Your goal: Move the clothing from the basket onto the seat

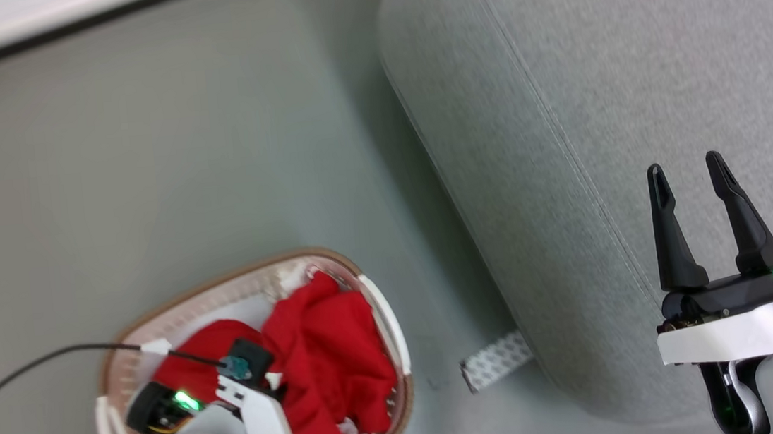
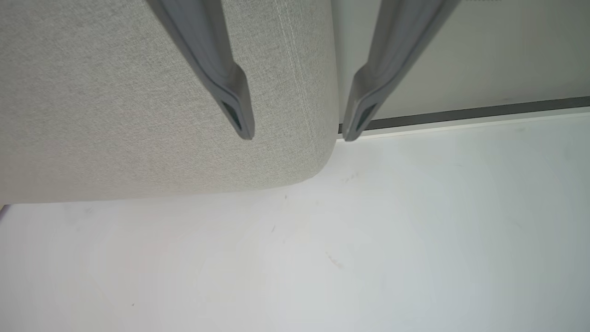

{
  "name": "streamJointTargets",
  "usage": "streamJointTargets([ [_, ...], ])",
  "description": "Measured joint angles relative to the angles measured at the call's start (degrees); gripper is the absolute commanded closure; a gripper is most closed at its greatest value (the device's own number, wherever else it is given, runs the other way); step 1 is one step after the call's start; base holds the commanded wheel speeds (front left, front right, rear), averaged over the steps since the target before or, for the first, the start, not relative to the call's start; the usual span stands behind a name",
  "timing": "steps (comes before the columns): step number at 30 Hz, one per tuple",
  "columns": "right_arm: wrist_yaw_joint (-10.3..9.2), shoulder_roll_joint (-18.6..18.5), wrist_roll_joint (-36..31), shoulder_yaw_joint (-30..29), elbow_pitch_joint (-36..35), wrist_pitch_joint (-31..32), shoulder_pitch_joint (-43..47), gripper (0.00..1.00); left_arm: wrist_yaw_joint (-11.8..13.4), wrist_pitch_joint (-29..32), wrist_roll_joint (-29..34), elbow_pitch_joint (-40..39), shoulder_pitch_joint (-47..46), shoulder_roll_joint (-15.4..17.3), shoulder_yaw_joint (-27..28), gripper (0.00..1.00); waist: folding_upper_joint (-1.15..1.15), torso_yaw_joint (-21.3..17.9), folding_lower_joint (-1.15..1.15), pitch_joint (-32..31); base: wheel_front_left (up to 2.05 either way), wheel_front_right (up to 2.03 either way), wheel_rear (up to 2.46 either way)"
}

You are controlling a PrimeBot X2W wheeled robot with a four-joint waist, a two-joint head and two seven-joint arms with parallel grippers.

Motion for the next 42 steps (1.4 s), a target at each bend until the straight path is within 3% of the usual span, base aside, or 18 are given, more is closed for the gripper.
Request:
streamJointTargets([
  [8,0.0,0.0,-3.3,-1.1,2.7,0.0,1.3,0.0,0.0,-6.3,-5.9,-1.5,2.8,-3.6,-0.3,1.0,0.0,4.4,0.0,-9.1,0.0,0.0,0.0],
  [18,0.0,0.0,-5.3,-1.8,5.2,0.0,4.2,0.0,0.0,-9.6,-10.0,-5.1,4.9,-6.2,1.4,1.0,0.0,11.4,-0.01,-20.2,0.0,0.0,0.0],
  [29,0.0,0.0,-5.6,-1.4,7.3,0.0,7.4,0.0,0.5,-9.8,-6.8,-18.8,7.1,-4.3,11.1,1.0,0.0,18.7,-0.01,-28.4,0.0,0.0,0.0],
  [42,0.0,0.0,-5.6,1.3,8.0,0.0,8.3,0.0,2.5,-9.9,-1.7,-37.5,6.5,-1.9,21.6,1.0,0.0,23.8,-0.01,-31.6,0.0,0.0,0.0],
])
